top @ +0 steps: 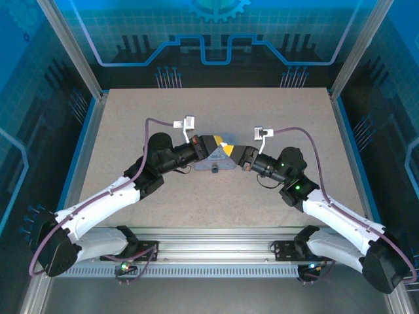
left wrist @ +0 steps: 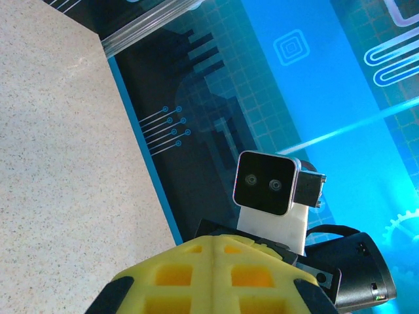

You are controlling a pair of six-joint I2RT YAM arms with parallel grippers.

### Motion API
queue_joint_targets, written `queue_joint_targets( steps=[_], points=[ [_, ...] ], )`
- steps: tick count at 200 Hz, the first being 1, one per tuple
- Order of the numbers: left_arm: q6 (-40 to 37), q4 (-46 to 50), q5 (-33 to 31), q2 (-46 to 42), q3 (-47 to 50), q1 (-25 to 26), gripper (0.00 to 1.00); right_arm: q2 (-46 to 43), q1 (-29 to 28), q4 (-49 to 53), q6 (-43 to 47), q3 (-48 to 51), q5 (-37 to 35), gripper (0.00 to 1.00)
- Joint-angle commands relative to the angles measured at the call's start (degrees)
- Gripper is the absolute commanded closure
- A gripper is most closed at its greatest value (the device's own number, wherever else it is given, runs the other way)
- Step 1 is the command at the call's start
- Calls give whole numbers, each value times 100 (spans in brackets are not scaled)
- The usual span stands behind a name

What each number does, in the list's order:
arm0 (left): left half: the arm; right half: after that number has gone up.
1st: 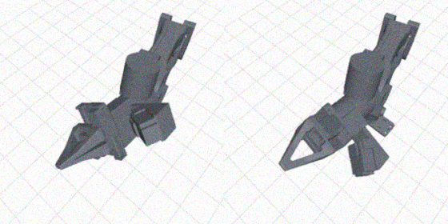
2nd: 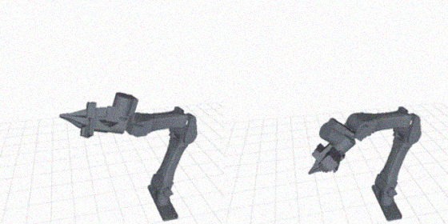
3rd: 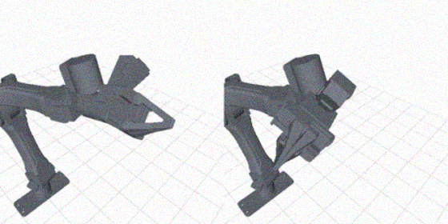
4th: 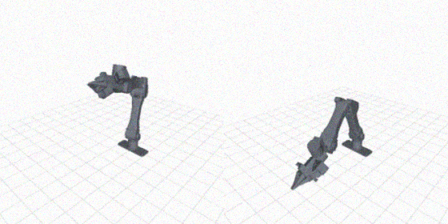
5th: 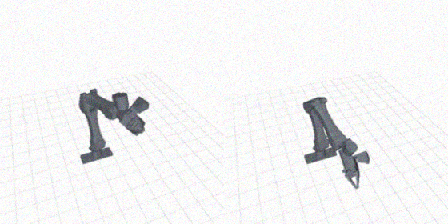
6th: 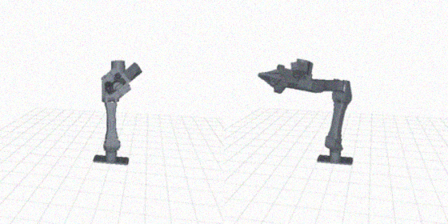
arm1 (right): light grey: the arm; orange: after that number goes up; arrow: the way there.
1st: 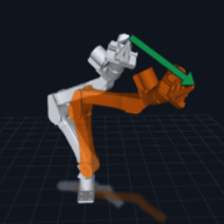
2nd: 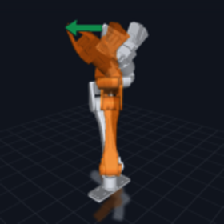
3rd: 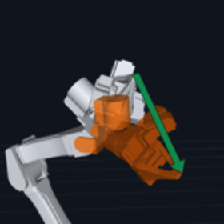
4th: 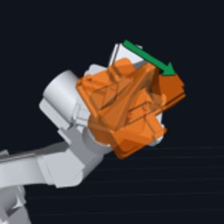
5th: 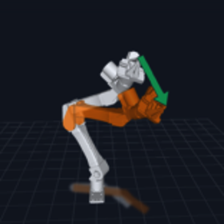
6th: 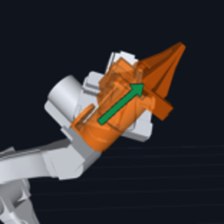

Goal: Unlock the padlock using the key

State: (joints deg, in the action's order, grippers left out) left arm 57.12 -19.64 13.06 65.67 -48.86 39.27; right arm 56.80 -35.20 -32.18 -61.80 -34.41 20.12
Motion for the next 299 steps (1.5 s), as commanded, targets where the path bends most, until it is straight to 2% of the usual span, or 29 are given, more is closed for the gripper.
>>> queue_joint_targets(
  steps=[1, 59, 63, 72, 92, 101, 128, 137, 172, 189, 235, 262, 299],
  points=[
    [38, -80, 66, -98, 97, 2, 100, -134, 20, 18, 160, -229, 18, 100],
    [-46, 111, -23, -216, 118, 2, 100, -116, 36, 349, 327, -302, 93, 100],
    [-56, 164, -51, -236, 112, -4, 93, -116, 39, 401, 357, -318, 118, 100],
    [-87, 316, -152, -296, 104, -2, 69, -124, 48, 597, 433, -374, 135, 100],
    [-220, 608, -341, -463, 130, -7, 53, -200, 122, 1181, 690, -495, 193, 100],
    [-280, 825, -465, -543, 124, -15, 41, -274, 183, 1448, 806, -513, 207, 100],
    [-560, 1702, -858, -794, 107, -41, 28, -553, 461, 2542, 1288, -588, 211, 100],
    [-686, 2089, -1038, -849, 65, -51, 21, -635, 533, 3058, 1587, -675, 96, 100],
    [-1030, 3257, -1604, -794, -81, -151, 6, -740, 679, 4501, 2552, -1017, -404, 100],
    [-1134, 3462, -1806, -653, -63, -238, 1, -715, 690, 4861, 2889, -1107, -706, 100],
    [-1436, 3496, -1904, 240, -206, -741, 1, -299, 743, 5422, 3462, -1318, -1622, 100],
    [-1533, 3085, -1952, 884, -321, -1127, 1, -169, 757, 5338, 3472, -1187, -1671, 100],
    [-1534, 2477, -1483, 2029, -798, -1582, 1, -320, 775, 5349, 3414, -989, -1762, 100]
  ],
)
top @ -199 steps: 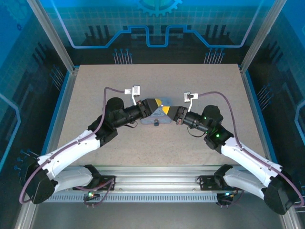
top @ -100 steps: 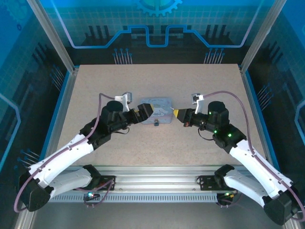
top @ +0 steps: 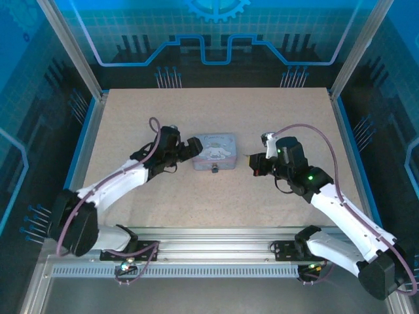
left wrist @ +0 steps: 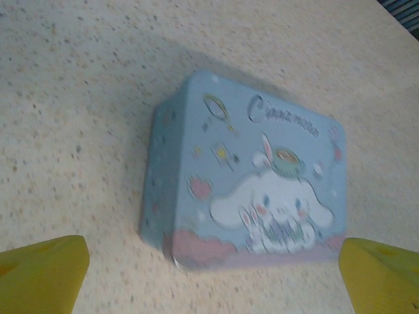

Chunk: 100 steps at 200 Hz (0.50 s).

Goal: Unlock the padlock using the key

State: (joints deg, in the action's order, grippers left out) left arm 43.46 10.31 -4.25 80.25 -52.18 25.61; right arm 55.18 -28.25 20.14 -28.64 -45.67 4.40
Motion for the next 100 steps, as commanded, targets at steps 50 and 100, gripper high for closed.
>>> queue_joint_targets(
  steps=[50, 100],
  points=[
    [-121, -450, 1013, 2182, -1681, -467, 2, -491, 119, 292, 69, 303, -245, 100],
    [-157, -440, 1715, 2935, -2330, -461, 11, -581, 213, 416, 163, 339, -299, 100]
  ],
)
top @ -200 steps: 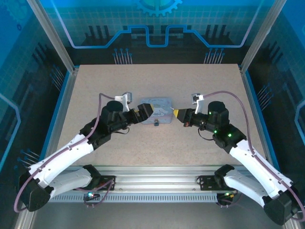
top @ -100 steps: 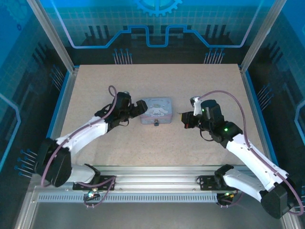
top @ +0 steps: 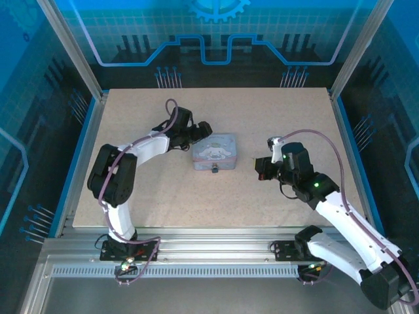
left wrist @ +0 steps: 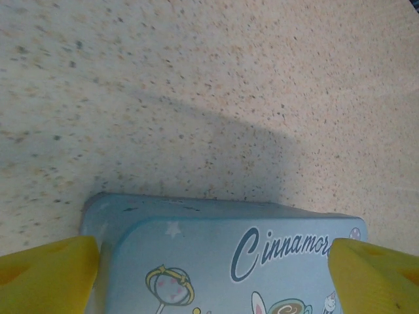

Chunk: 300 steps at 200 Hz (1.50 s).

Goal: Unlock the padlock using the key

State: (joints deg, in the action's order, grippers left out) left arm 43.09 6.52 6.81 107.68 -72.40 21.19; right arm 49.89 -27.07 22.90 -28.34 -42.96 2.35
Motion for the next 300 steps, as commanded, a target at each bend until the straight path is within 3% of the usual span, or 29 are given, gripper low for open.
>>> queue_joint_targets(
  steps=[1, 25, 60, 128, 149, 189, 246, 300],
  points=[
    [-127, -67, 632, 201, -318, -19, 11, -55, 100, 138, 134, 68, -94, 100],
    [-292, -104, 1017, 327, -445, 46, 13, 74, 153, 93, 196, 42, -72, 100],
    [-571, 55, 1043, 203, -396, 226, 14, 445, 185, -30, 263, -44, -28, 100],
    [-571, -365, 503, -1571, 1078, 288, 1, 1243, 493, 32, 375, -574, -243, 100],
    [-602, -550, 372, -2134, 1642, 519, 1, 1684, 693, -2, 362, -877, -293, 100],
    [-628, -1371, -167, -2708, 2682, 1432, 1, 2560, 987, -297, 325, -1278, -386, 100],
    [-875, -3281, -801, -2111, 3593, 2230, 1, 3495, 1105, -597, 285, -1653, -404, 100],
    [-1196, -4652, -1368, -1148, 3678, 2521, 1, 4016, 1116, -829, 204, -1743, -382, 100]
  ],
)
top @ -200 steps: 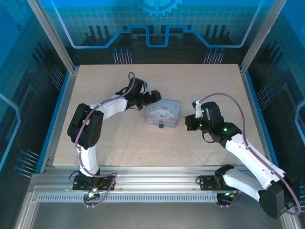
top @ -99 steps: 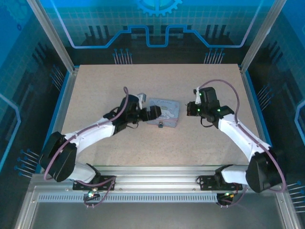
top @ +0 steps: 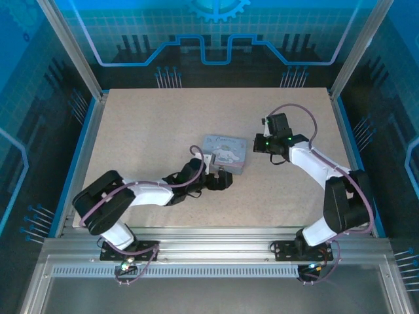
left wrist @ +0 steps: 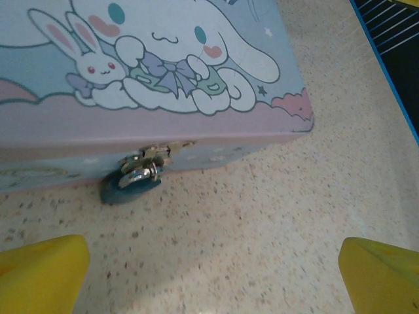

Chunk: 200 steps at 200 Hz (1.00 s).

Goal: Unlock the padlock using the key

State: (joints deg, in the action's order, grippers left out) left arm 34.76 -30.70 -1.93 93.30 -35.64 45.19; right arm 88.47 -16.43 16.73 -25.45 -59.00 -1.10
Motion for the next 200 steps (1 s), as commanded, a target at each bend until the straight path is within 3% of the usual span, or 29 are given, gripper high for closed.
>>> queue_joint_targets(
  steps=[1, 69, 133, 200],
  points=[
    [-369, -938, -515, 301, -2, 121, 1, 165, 47, -213, -88, -138, -33, 100],
    [-889, -1504, -1359, 983, -232, 333, 1, 561, 32, -451, -206, -103, 86, 100],
    [-989, -1703, -1079, 1436, -555, 346, 1, 778, -75, -513, -217, -225, 222, 100],
    [-795, -2256, -631, 1656, -500, 334, 12, 927, -235, -566, -204, -309, 348, 100]
  ],
)
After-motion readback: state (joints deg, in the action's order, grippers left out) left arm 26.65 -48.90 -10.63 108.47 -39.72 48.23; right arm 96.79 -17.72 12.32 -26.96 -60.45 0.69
